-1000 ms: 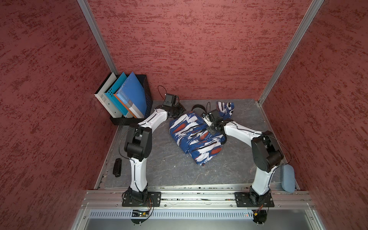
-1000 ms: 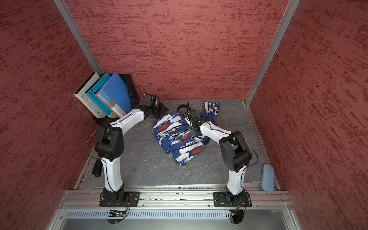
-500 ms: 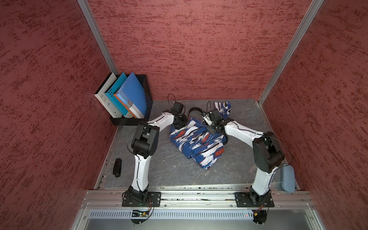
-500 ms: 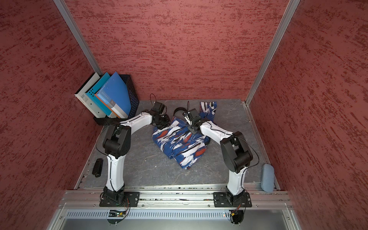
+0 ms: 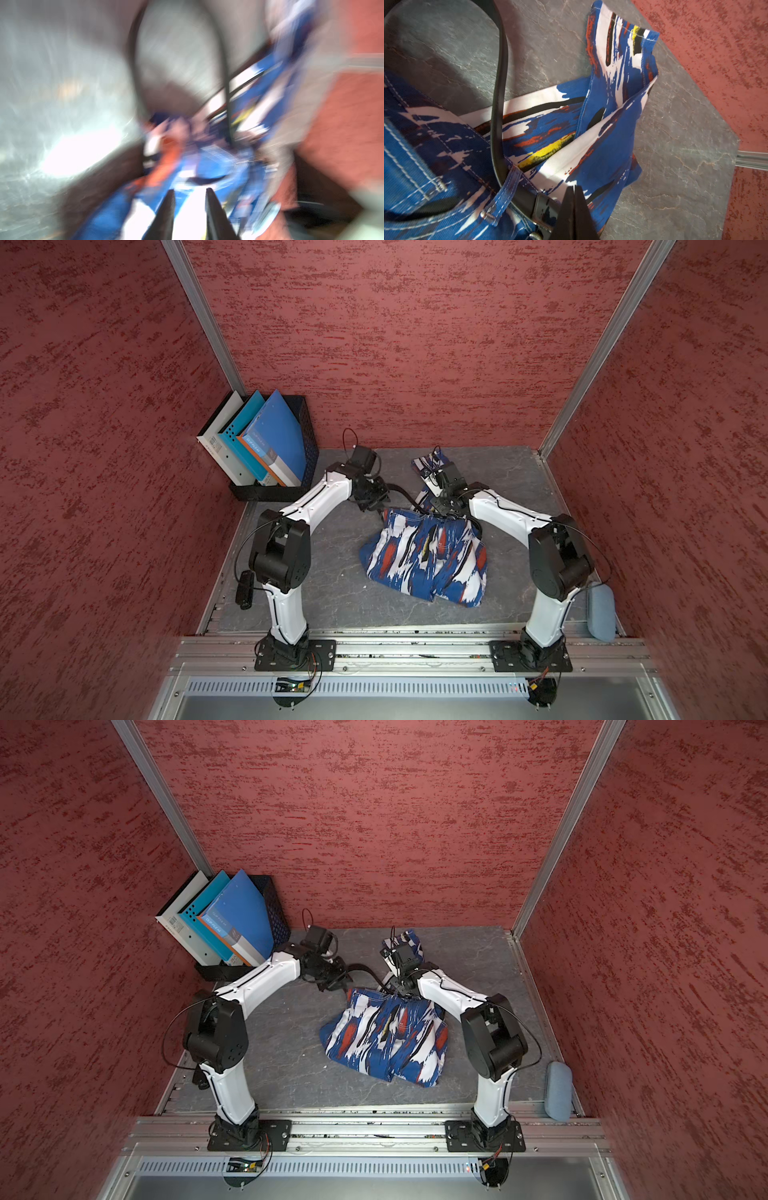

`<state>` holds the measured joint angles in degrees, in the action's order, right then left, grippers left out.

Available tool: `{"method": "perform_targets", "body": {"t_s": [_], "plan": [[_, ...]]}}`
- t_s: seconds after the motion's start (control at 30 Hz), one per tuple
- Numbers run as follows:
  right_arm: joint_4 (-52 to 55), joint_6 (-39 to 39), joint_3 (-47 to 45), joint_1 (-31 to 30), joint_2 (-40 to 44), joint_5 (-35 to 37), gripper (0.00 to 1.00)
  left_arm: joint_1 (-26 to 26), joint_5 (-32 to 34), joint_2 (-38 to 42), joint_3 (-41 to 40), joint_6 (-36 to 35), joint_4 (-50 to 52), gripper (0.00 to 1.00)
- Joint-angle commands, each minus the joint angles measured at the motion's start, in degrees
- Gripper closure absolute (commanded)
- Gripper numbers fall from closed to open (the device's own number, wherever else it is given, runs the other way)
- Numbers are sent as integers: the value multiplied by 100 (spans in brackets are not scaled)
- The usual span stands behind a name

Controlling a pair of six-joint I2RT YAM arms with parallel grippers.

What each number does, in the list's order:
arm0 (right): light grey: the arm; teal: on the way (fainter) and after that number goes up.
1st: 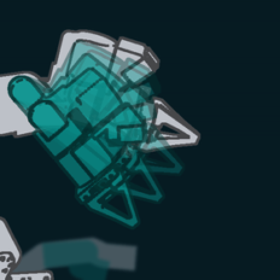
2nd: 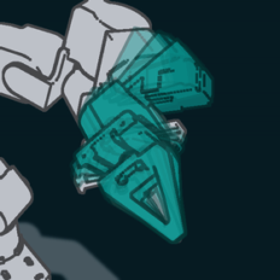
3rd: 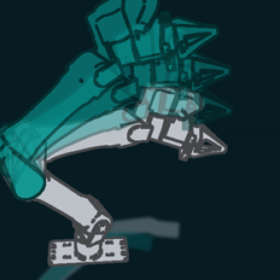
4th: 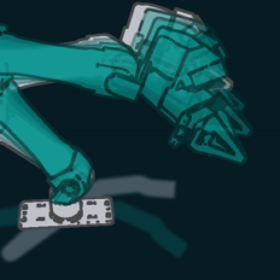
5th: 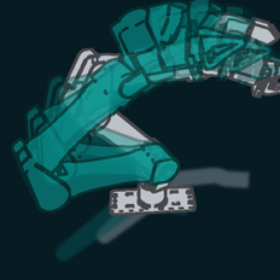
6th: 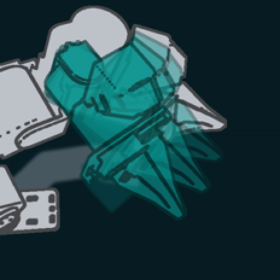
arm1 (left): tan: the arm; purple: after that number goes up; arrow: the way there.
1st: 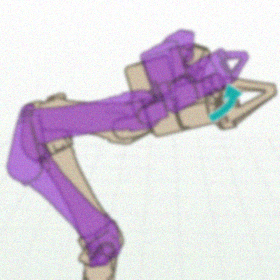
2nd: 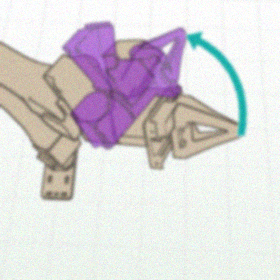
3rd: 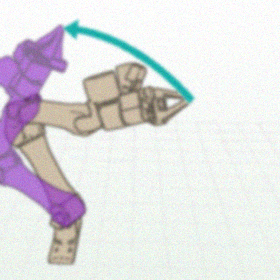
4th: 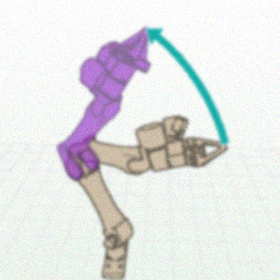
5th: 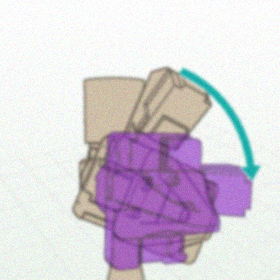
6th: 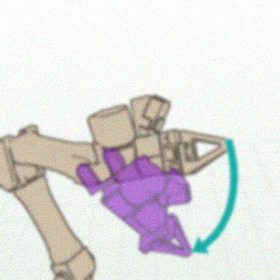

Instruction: Remove the belt from the trousers

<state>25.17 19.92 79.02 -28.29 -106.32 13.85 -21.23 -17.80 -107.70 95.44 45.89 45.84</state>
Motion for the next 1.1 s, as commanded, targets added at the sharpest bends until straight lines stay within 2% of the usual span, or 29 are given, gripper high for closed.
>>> {"method": "perform_targets", "body": {"t_s": [0.0,0.03,0.1,0.2,0.27,0.33,0.5,0.73,0.9,1.07], "plan": [[91,-95,13,36,217,-166,85,155,381,-26,444,-113,656,66],[160,-98,17,49,232,-219,78,212,279,20,410,-3,570,65],[299,-224,-35,147,297,-493,73,347,-187,199,-68,397,-169,64],[684,-581,9,569,328,-1772,65,545,-1064,347,-1257,1583,-2111,66],[989,-549,113,770,285,-2326,65,527,-1247,184,-1631,2227,-2925,70],[1207,-403,172,857,315,-2528,64,420,-1210,21,-1581,2414,-3128,71],[1607,-236,370,999,184,-3129,61,159,-945,-507,-776,2328,-2529,71],[1573,-19,215,843,235,-3056,63,40,-1032,-1144,-145,2582,-2532,70],[1452,196,139,551,42,-2383,66,-17,-1175,-1418,-48,3049,-2874,70],[1283,223,170,502,-90,-1818,66,-69,-1225,-1530,184,2971,-2710,71]]}}
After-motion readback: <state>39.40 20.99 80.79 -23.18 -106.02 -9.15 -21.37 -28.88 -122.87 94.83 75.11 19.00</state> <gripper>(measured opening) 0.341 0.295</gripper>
